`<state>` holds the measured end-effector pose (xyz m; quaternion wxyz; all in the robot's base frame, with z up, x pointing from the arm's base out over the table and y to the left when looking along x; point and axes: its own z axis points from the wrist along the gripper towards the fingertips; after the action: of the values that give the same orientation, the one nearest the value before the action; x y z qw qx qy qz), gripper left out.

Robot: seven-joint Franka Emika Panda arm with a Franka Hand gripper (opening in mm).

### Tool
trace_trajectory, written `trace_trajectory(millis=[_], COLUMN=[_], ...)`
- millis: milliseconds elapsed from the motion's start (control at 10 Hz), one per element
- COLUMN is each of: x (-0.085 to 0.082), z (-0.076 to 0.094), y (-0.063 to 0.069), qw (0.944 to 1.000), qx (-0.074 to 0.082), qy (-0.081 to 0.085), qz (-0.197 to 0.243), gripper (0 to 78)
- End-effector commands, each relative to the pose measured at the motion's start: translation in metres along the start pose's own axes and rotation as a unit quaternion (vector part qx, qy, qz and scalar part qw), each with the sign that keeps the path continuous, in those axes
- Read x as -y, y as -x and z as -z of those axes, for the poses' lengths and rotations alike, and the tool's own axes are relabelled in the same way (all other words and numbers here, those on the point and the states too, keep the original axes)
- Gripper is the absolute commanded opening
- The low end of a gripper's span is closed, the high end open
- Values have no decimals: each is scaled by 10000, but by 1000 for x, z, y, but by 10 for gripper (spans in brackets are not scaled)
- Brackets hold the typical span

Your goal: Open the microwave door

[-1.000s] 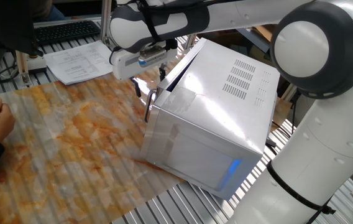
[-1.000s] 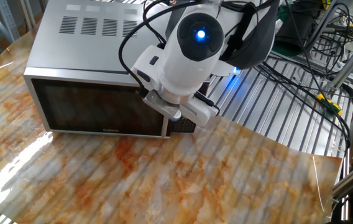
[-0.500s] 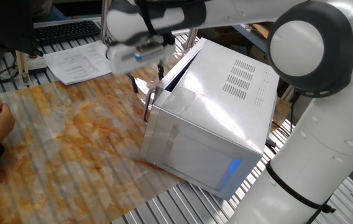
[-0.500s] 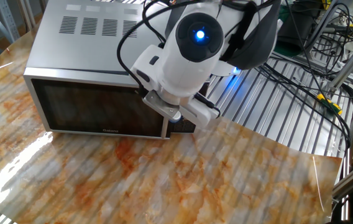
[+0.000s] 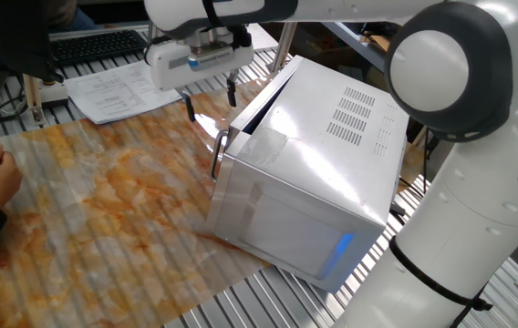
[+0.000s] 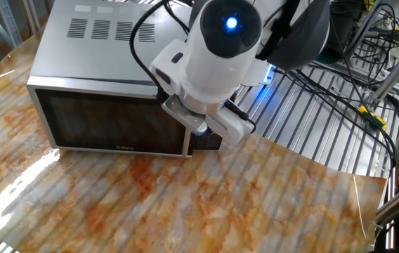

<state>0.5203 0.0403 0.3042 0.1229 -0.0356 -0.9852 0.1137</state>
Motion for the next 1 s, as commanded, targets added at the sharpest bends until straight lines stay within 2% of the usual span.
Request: trace_trajectory(millis=[100, 200, 800, 1000], x=[-7, -7, -2, -1], z=[50, 52, 66, 64], y=[-1, -2, -13, -16], qw=[9953, 9952, 9869, 9831], qx=[262, 277, 681, 838], qy=[685, 684, 879, 1073], qz=[-638, -639, -1168, -1222], gripper=[775, 775, 775, 775])
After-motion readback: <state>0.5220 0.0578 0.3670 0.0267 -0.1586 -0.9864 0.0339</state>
